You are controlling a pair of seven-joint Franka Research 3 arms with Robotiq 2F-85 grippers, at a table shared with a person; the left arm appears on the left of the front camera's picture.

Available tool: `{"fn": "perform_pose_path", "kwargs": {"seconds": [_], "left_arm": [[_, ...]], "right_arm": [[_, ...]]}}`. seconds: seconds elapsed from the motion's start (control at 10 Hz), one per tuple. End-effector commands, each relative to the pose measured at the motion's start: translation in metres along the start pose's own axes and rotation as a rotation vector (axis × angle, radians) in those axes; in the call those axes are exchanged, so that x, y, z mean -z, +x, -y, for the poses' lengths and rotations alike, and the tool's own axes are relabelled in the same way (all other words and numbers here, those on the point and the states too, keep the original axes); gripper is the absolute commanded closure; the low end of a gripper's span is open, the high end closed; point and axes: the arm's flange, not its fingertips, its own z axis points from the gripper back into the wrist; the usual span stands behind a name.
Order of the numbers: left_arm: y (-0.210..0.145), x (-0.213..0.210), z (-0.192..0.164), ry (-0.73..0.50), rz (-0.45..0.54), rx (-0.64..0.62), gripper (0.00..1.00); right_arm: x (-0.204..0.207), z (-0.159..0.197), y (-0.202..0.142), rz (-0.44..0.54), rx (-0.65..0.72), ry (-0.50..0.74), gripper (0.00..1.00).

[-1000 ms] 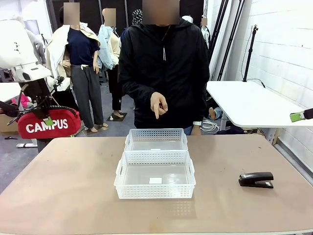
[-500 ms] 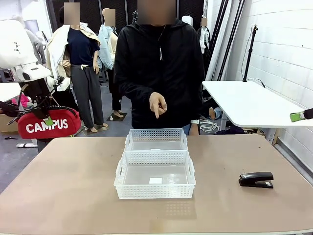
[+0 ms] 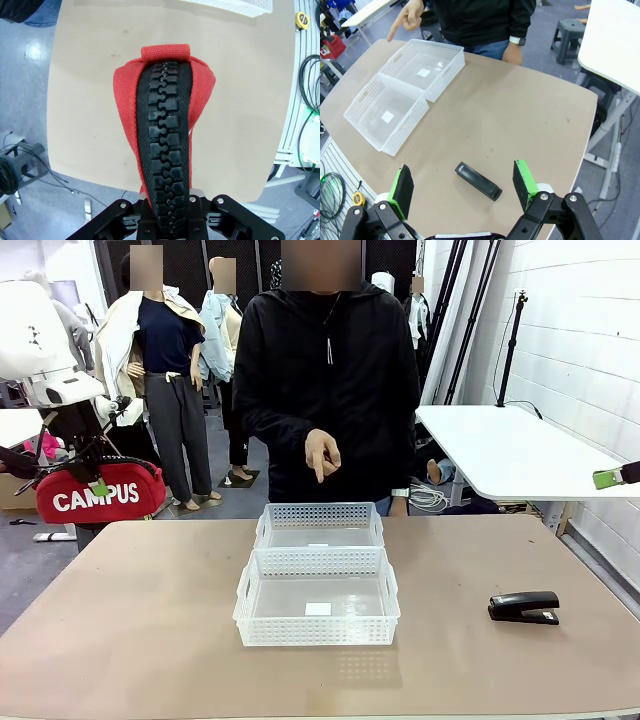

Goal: Distribute items into two baskets.
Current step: Move the picked Pencil pouch towards the Organizing basket indicated by the person, stopping as directed.

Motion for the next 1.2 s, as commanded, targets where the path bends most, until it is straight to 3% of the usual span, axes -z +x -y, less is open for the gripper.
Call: {"fn": "perform_pose_path", "kwargs": {"seconds": [0.0, 0.2, 0.7, 1.1], "left_arm": [[0.000, 0.000, 0.000, 0.000, 0.000, 0.000, 1.00], [0.010, 0.001, 0.004, -0.015, 0.025, 0.019, 1.00], [0.047, 0.010, 0.041, -0.081, -0.020, 0.042, 1.00], [0.074, 0.023, 0.071, -0.046, -0.050, 0.116, 1.00]], "right_arm": [[0.003, 0.001, -0.001, 0.025, -0.004, 0.018, 0.00], [0.003, 0.001, -0.001, 0.025, -0.004, 0.018, 0.00], [0.003, 0.001, -0.001, 0.025, -0.004, 0.018, 0.00], [0.003, 0.001, -0.001, 0.025, -0.004, 0.018, 0.00]]}}
